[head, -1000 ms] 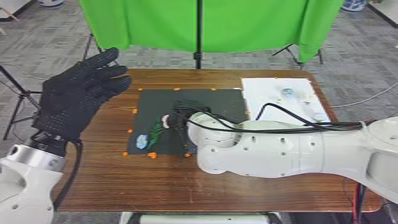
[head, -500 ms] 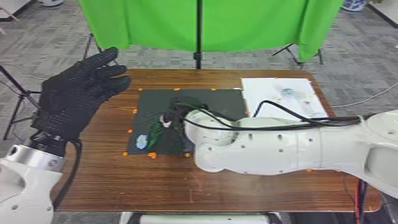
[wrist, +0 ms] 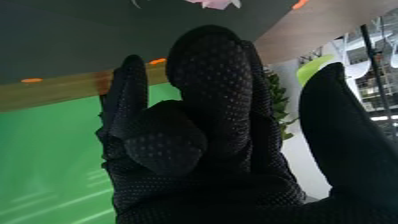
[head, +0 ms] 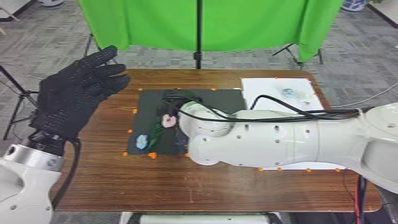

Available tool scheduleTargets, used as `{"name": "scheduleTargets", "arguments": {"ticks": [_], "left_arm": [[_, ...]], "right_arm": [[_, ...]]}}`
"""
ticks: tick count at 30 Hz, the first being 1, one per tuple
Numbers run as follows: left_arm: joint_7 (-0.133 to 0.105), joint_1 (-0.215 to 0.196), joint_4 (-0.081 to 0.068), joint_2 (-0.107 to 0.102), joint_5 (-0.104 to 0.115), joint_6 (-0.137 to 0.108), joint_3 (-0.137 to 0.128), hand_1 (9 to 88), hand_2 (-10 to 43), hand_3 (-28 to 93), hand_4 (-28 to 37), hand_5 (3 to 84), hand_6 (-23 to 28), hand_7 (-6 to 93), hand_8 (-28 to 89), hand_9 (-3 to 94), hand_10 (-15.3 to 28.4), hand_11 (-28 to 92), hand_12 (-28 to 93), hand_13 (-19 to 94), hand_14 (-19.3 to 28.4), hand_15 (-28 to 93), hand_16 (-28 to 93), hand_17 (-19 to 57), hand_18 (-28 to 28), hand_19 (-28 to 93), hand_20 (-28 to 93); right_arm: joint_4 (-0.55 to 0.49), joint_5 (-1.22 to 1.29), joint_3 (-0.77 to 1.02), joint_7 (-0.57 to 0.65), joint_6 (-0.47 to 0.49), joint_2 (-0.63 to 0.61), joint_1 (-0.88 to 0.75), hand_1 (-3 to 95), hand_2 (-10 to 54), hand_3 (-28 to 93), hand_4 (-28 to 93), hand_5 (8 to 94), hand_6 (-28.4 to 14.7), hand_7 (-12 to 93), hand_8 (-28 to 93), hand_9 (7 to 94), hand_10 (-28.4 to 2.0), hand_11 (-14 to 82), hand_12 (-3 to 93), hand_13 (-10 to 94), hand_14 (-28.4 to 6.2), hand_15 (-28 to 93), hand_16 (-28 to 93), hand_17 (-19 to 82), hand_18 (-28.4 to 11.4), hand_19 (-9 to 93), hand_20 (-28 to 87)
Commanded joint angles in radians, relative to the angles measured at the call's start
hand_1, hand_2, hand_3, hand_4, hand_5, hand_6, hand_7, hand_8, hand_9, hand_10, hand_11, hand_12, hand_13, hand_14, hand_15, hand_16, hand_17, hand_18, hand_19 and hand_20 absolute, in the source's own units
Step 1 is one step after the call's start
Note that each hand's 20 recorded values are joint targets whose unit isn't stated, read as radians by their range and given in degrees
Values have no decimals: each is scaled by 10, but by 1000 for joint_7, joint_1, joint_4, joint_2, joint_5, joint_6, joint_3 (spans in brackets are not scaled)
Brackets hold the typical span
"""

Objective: Arrange flowers

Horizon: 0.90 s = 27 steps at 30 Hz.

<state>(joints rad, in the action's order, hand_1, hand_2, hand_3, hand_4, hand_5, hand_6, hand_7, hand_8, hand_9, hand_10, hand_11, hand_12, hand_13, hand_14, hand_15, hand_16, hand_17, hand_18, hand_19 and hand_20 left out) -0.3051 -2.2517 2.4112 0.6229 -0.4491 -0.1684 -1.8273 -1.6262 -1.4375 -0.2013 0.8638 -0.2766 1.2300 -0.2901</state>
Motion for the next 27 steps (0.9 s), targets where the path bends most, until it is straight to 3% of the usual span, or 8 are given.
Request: {"name": "scheduleTargets", "arguments": {"ticks": [1,6,7,9,15,18,24,27], "left_arm": [[5,-40,10,18,0,-20,-18,228,82,769,-268,365,106,144,-97,309,211,301,101,226,281,537,-113,-78,257,614,157],[3,-69,19,31,-1,-34,-41,228,82,769,-267,365,106,144,-97,308,211,302,100,226,281,538,-113,-78,257,614,157],[-5,-75,21,24,4,-39,-44,229,82,769,-268,365,106,144,-97,309,212,302,100,226,281,537,-113,-78,258,614,156],[5,-80,25,32,1,-41,-52,229,82,769,-268,365,106,144,-97,309,212,302,100,227,281,538,-113,-78,257,614,157],[6,-90,34,52,-10,-51,-42,229,83,769,-268,366,106,144,-96,309,211,302,100,227,281,537,-114,-78,257,614,157],[11,-144,50,72,-14,-57,-79,229,83,769,-267,366,107,145,-96,309,211,302,99,227,280,537,-114,-78,257,614,156],[-25,-225,52,100,3,-79,-113,227,82,768,-269,365,106,144,-97,309,211,300,99,226,280,536,-114,-78,258,614,156],[-22,-269,53,123,-4,-76,-140,220,83,762,-275,354,96,137,-97,299,206,286,95,224,281,534,-113,-81,259,609,154]], "right_arm": [[-9,-25,26,1,0,-12,-15,223,117,755,-246,634,16,121,-134,937,-116,440,182,790,-122,820,199,270,-235,871,239],[-37,-38,48,-5,36,-43,-48,223,118,756,-245,676,9,119,-129,937,-119,446,175,794,-122,819,195,271,-235,871,241],[-44,-43,46,-5,36,-51,-50,223,118,756,-245,698,7,117,-131,937,-119,447,175,794,-122,819,195,272,-235,871,241],[-51,-57,59,-5,50,-61,-65,222,118,756,-244,711,6,117,-129,937,-119,447,174,796,-121,818,195,274,-235,871,241],[-94,-87,66,-9,53,-112,-77,222,118,756,-243,720,5,114,-126,937,-119,449,173,797,-122,816,197,275,-236,871,240],[-146,-141,85,-14,14,-170,-93,219,118,758,-241,690,-2,115,-125,935,-120,386,181,785,-121,789,192,273,-237,867,226],[-265,-237,178,22,-88,-333,-172,208,114,771,-237,593,-20,118,-121,851,-144,272,164,768,-115,671,152,265,-238,834,185],[-310,-311,311,60,-108,-414,-288,208,109,775,-235,548,-27,119,-119,808,-152,249,154,753,-127,651,143,266,-241,832,173]]}}
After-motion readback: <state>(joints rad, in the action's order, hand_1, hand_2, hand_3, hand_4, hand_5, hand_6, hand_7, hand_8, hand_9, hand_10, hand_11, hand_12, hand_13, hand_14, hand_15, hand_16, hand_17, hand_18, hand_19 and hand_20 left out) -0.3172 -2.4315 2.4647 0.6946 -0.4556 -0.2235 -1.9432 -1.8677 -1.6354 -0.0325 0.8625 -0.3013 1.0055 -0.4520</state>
